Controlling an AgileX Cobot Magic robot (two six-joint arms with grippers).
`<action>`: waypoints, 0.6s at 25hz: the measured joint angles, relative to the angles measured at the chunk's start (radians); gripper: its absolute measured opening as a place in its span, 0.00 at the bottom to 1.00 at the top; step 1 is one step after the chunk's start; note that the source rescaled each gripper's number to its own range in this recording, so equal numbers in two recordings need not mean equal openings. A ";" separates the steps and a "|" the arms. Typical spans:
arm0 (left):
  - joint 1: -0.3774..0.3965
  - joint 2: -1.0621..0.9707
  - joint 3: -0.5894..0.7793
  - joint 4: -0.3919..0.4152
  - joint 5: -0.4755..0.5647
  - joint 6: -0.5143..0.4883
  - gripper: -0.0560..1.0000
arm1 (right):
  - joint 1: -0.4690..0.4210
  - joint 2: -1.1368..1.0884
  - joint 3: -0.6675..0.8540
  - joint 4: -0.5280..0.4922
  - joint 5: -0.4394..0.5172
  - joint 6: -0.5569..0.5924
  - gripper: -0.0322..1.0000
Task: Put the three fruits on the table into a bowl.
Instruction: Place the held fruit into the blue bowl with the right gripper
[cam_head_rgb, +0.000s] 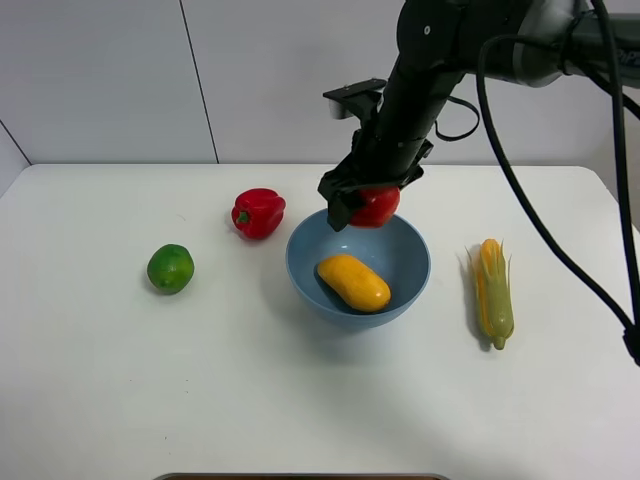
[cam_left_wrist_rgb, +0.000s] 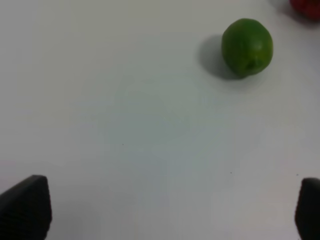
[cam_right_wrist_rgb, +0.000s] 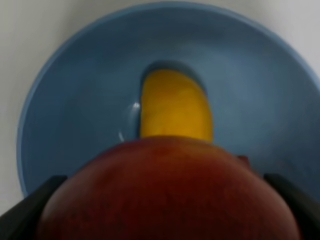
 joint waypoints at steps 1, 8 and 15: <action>0.000 0.000 0.000 0.000 0.000 0.000 1.00 | 0.007 0.000 0.000 -0.012 0.003 0.000 0.38; 0.000 0.000 0.000 0.000 0.000 0.000 1.00 | 0.015 0.000 0.000 -0.048 0.007 0.045 0.38; 0.000 0.000 0.000 0.000 0.000 0.000 1.00 | 0.015 0.000 0.000 -0.080 0.037 0.126 0.75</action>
